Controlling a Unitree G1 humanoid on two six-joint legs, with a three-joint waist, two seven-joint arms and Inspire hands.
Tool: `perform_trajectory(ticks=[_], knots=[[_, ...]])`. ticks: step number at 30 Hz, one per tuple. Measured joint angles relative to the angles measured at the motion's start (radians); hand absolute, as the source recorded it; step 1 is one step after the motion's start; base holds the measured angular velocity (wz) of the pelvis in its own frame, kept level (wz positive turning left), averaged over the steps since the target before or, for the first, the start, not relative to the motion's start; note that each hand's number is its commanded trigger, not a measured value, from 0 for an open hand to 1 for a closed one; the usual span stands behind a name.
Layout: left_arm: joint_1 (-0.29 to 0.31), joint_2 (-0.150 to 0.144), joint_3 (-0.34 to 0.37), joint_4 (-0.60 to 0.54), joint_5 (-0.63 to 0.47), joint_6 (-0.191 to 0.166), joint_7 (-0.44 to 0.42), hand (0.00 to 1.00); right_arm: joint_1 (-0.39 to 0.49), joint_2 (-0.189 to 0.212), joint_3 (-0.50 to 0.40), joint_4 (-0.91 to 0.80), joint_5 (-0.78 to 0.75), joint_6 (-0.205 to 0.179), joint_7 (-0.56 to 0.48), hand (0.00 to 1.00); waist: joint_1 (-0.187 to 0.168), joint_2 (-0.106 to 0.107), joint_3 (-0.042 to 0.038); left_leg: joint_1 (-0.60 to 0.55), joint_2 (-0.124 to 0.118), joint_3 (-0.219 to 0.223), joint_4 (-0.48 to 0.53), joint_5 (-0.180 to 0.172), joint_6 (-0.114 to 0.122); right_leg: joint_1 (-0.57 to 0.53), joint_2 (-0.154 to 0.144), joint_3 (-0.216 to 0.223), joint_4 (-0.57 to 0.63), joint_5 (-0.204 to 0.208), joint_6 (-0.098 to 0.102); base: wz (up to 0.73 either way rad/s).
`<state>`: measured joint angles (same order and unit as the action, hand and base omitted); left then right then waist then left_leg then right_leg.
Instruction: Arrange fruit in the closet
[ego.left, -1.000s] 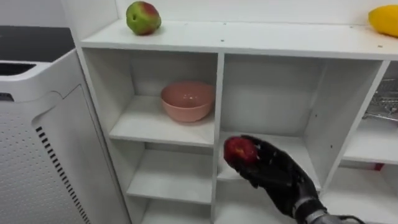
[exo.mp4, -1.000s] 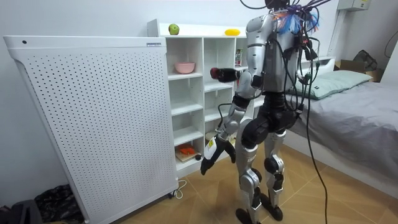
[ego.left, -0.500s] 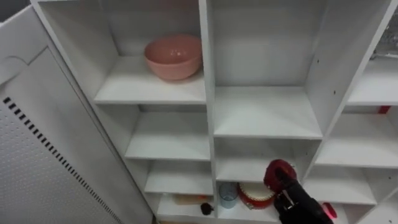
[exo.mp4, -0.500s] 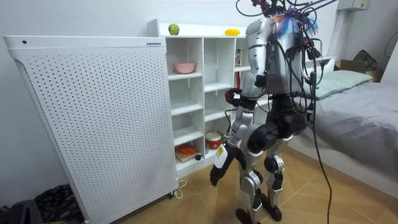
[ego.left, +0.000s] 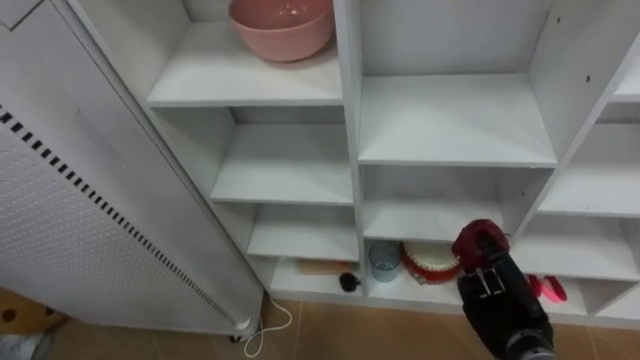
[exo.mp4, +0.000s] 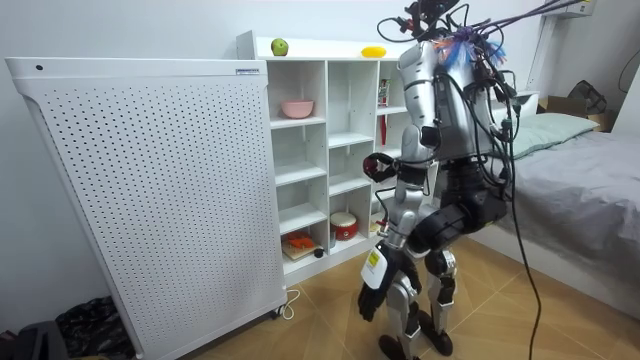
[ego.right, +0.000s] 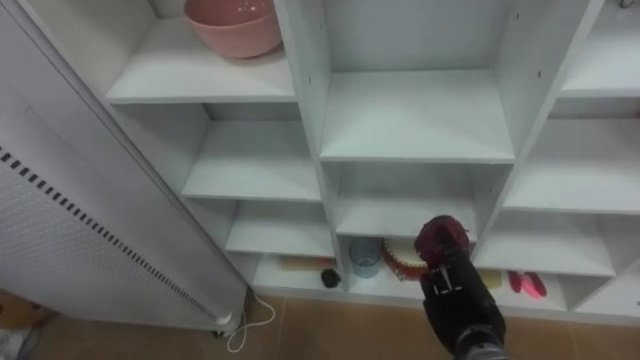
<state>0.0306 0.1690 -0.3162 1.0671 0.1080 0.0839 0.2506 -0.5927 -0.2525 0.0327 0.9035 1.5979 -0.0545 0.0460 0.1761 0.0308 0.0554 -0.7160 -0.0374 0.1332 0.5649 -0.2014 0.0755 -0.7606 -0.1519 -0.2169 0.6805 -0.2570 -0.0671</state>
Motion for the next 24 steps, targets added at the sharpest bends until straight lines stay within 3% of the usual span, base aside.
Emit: perform_trajectory(ticks=[7, 13, 20, 24], knots=[[0.006, 0.005, -0.001, -0.015, -0.039, -0.002, 0.017, 0.00, -0.045, -0.040, -0.021, 0.000, -0.001, -0.019, -0.022, 1.00, 0.024, 0.007, -0.0016, -0.066, 0.007, -0.007, 0.060, -0.008, -0.004, -0.052, -0.010, -0.020, 0.052, -0.015, -0.015, 0.10], [0.013, 0.005, -0.001, -0.043, -0.038, -0.003, 0.017, 0.00, -0.070, -0.065, -0.058, 0.000, 0.003, -0.019, -0.023, 1.00, 0.046, 0.007, -0.0020, -0.107, 0.002, 0.003, 0.101, -0.012, -0.001, -0.092, -0.040, -0.033, 0.116, -0.040, -0.022, 0.16], [0.058, 0.009, -0.001, -0.090, -0.038, 0.002, 0.023, 0.00, -0.122, -0.081, -0.094, 0.000, 0.003, -0.013, -0.063, 1.00, 0.052, 0.006, -0.0028, -0.187, 0.008, -0.001, 0.171, -0.026, -0.001, -0.157, -0.052, -0.047, 0.176, -0.054, -0.034, 0.08], [0.077, 0.012, -0.001, -0.108, -0.038, 0.002, 0.023, 0.00, -0.132, -0.094, -0.116, 0.000, 0.004, -0.017, -0.105, 1.00, 0.051, 0.005, -0.0043, -0.214, 0.010, -0.006, 0.209, -0.040, 0.004, -0.176, -0.056, -0.050, 0.204, -0.062, -0.031, 0.04]])
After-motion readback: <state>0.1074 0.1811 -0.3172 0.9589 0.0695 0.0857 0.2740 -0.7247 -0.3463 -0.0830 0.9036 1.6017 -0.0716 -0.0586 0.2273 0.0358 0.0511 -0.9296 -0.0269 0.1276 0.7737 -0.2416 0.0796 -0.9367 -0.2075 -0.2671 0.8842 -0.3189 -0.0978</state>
